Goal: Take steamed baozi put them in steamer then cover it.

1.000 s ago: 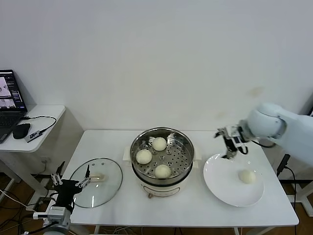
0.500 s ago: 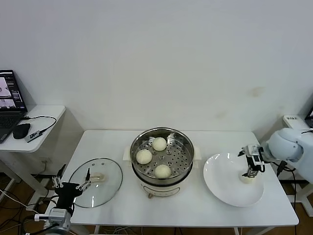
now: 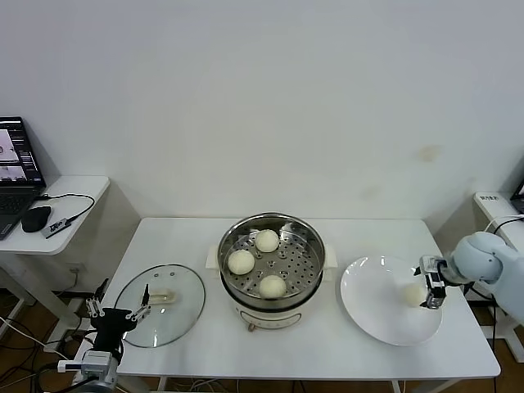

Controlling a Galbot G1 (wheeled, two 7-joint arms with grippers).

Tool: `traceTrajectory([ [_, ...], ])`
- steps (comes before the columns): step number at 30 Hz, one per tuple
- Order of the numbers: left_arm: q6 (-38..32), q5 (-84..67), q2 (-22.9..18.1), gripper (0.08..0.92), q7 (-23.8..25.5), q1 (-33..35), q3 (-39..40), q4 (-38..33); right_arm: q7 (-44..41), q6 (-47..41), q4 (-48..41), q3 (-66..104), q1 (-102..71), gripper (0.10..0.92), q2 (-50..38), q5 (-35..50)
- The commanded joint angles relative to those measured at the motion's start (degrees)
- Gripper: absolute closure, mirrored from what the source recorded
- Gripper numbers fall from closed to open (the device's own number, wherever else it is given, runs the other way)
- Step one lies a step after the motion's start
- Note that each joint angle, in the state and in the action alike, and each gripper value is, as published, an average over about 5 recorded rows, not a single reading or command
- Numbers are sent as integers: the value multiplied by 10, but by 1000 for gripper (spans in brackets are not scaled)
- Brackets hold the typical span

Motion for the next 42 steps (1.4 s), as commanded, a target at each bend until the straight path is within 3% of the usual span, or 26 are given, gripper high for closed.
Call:
traceTrajectory([
  [1,0,0,2,177,0,1,-2,0,-1,12,-65,41,-47,213,26,-40],
  [29,0,0,-2,177,0,6,-5,-7,5,12,-91,39,-39,379,64,-43],
  [37,-1,0,-2,177,-1,6,-6,-7,-7,13,-75,32,-14,477,52,-39],
  [42,-1,0,-2,177,-1,4,-4,-6,-13,-6,-33,-30,66,490,24,4],
])
